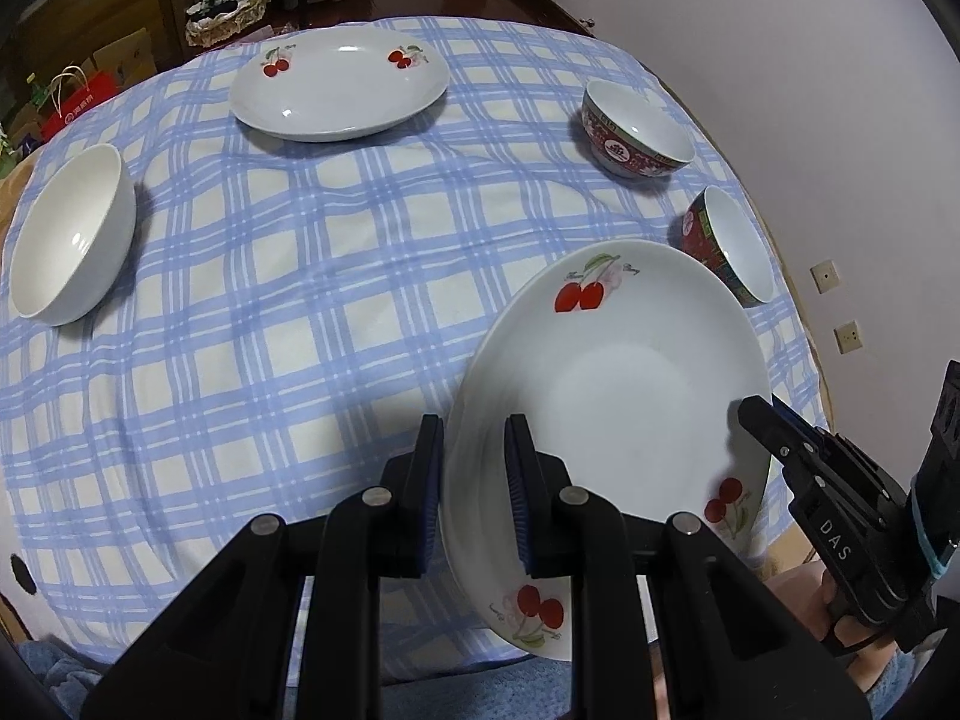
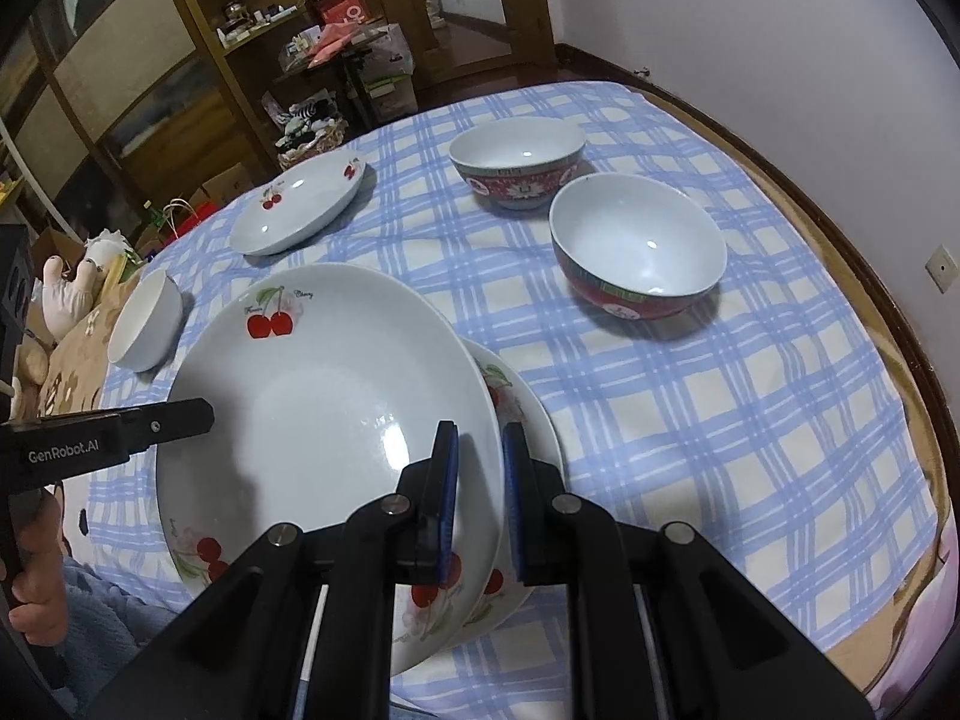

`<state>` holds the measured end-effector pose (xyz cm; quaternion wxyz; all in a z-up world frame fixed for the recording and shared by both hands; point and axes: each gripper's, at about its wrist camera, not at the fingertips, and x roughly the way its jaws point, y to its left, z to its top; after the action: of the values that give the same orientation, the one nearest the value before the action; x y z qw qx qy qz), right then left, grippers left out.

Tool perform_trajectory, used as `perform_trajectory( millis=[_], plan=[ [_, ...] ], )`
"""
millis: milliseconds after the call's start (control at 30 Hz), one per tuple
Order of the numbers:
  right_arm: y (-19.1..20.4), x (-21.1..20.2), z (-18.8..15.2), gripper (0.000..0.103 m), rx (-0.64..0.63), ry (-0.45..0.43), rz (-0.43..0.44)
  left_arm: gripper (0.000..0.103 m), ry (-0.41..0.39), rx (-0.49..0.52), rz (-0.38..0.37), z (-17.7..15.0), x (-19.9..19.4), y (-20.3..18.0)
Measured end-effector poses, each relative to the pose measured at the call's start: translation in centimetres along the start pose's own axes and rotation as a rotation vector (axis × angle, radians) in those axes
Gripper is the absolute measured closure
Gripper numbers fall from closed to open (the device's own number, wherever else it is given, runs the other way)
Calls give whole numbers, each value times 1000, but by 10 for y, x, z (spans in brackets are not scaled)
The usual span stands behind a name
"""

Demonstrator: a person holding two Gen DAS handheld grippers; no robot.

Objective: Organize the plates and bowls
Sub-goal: 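Lower the right tool's plate onto the other cherry plate to stack them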

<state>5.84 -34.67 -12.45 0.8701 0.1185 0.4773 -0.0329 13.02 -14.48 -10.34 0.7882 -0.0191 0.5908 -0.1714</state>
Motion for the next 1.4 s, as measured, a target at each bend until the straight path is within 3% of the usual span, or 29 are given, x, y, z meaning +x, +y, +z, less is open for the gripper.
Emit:
perform_trajectory(
  millis=[300, 833, 1400],
  plan=[
    [-5, 12, -2, 87, 7, 30, -4, 83, 36, 21, 5, -2, 17, 1],
    [-14, 21, -3, 87, 26, 51, 7, 83, 22, 50, 8, -1, 25, -1],
    [-18, 37, -4, 85, 51, 106, 5, 83, 88, 56, 31, -3, 51, -2]
  ],
)
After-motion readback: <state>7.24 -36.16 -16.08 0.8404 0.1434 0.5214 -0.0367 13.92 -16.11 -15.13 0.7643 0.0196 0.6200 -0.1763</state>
